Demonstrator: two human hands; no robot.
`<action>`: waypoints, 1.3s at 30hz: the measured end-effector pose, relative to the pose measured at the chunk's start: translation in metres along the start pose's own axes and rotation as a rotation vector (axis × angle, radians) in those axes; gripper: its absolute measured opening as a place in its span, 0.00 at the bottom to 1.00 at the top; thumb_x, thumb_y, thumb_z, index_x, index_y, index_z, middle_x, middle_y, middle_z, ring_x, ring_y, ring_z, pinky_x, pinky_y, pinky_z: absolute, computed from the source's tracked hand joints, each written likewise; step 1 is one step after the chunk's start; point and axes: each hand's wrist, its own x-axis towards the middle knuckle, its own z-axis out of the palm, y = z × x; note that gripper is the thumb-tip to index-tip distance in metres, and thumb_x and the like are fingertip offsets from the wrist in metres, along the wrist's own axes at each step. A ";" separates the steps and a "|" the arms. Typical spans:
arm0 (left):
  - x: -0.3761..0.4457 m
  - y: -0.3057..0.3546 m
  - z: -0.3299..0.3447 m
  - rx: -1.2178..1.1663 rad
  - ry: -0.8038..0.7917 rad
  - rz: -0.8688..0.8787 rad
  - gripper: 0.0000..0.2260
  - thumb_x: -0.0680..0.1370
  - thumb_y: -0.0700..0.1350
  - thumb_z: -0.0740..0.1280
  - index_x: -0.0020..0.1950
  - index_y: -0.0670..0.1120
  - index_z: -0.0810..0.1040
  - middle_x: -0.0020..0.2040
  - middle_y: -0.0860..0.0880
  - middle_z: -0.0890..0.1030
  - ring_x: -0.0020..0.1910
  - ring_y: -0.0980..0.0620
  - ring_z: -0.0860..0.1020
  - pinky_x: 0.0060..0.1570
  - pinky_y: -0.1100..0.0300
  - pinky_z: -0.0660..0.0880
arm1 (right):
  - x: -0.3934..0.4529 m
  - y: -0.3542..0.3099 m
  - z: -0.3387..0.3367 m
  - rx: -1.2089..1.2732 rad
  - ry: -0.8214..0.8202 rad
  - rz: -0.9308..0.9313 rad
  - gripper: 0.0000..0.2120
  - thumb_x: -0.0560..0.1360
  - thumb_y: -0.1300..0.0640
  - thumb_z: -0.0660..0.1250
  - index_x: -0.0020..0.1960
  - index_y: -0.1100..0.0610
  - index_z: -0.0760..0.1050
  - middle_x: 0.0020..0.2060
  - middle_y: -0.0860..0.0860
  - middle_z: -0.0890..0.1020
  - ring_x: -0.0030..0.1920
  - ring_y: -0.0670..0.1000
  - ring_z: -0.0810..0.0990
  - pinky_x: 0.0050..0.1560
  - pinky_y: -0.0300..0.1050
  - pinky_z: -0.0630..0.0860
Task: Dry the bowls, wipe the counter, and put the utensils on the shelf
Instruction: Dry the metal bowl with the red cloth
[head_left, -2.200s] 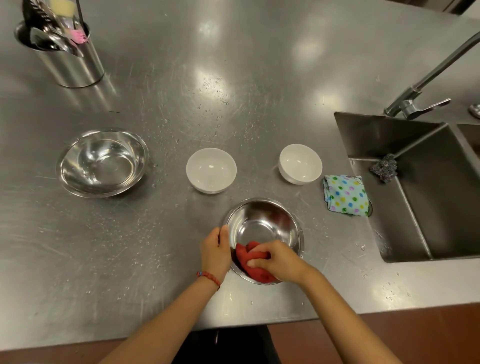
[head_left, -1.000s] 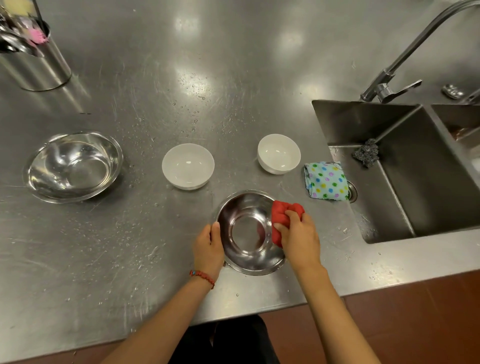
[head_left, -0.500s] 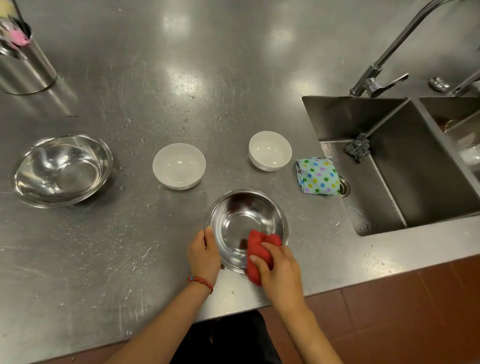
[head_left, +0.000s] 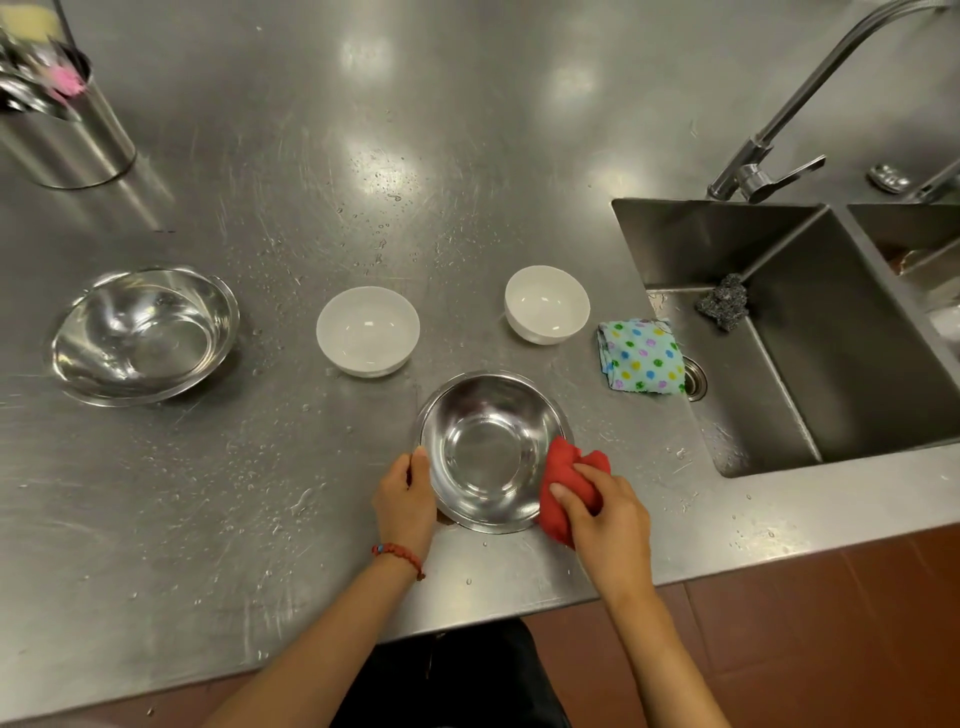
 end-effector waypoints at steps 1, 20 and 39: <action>0.001 -0.001 -0.002 0.004 -0.021 -0.012 0.20 0.78 0.44 0.62 0.26 0.48 0.62 0.24 0.53 0.65 0.25 0.57 0.63 0.26 0.65 0.66 | 0.004 -0.002 0.000 0.051 0.023 0.008 0.16 0.71 0.53 0.71 0.57 0.52 0.77 0.47 0.49 0.77 0.49 0.51 0.76 0.48 0.34 0.66; 0.050 0.027 -0.166 0.192 0.300 0.214 0.06 0.76 0.38 0.65 0.49 0.40 0.81 0.43 0.47 0.80 0.41 0.51 0.76 0.37 0.80 0.67 | 0.018 -0.145 0.107 0.303 -0.282 -0.252 0.14 0.69 0.53 0.72 0.54 0.52 0.79 0.50 0.49 0.82 0.50 0.48 0.77 0.51 0.37 0.69; 0.220 0.019 -0.298 0.078 0.171 -0.027 0.08 0.77 0.50 0.61 0.40 0.50 0.72 0.37 0.50 0.77 0.44 0.40 0.78 0.47 0.41 0.77 | 0.035 -0.305 0.277 0.118 -0.176 -0.255 0.17 0.70 0.48 0.70 0.58 0.51 0.77 0.54 0.52 0.80 0.53 0.51 0.77 0.52 0.36 0.67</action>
